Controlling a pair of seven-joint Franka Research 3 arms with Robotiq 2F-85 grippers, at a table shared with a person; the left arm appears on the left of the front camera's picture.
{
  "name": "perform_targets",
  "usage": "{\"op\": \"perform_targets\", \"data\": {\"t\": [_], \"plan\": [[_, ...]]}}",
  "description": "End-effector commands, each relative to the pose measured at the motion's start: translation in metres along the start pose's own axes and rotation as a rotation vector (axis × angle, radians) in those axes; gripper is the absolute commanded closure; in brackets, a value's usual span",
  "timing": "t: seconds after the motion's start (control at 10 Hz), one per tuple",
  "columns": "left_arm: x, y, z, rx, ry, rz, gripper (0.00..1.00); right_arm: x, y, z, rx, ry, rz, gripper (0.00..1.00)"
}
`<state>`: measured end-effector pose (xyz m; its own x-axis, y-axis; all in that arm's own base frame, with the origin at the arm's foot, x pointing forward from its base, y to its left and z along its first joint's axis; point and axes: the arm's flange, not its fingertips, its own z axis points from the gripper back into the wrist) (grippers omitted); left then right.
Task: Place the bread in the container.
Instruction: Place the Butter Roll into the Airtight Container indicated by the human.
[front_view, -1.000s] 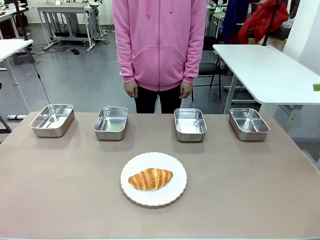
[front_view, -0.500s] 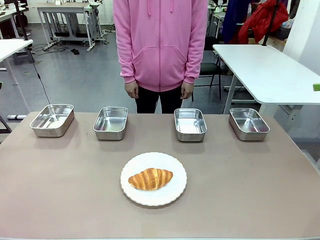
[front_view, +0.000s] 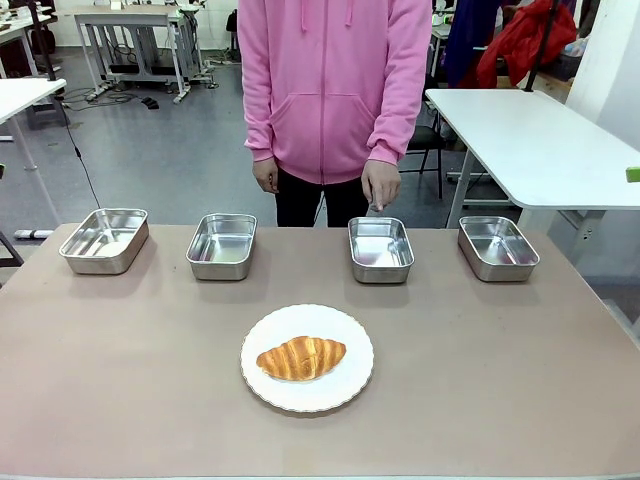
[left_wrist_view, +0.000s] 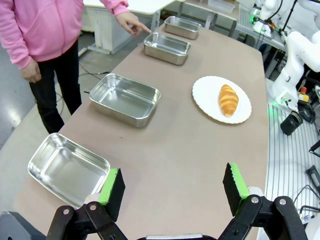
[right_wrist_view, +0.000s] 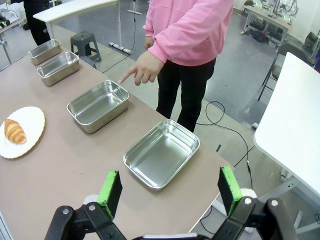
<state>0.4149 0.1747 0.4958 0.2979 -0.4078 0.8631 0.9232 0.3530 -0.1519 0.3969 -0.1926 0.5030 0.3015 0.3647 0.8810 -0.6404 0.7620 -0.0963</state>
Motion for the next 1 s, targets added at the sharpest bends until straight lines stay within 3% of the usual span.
{"op": "perform_targets", "data": {"t": [0.0, 0.9], "plan": [[0.0016, -0.0016, 0.0008, 0.001, -0.002, -0.008, 0.0, 0.0012, 0.0017, 0.0008, 0.003, -0.005, 0.013, 0.0], [0.0016, -0.0016, 0.0008, 0.001, -0.002, -0.008, 0.0, 0.0012, 0.0017, 0.0008, 0.003, -0.005, 0.013, 0.0]]}}
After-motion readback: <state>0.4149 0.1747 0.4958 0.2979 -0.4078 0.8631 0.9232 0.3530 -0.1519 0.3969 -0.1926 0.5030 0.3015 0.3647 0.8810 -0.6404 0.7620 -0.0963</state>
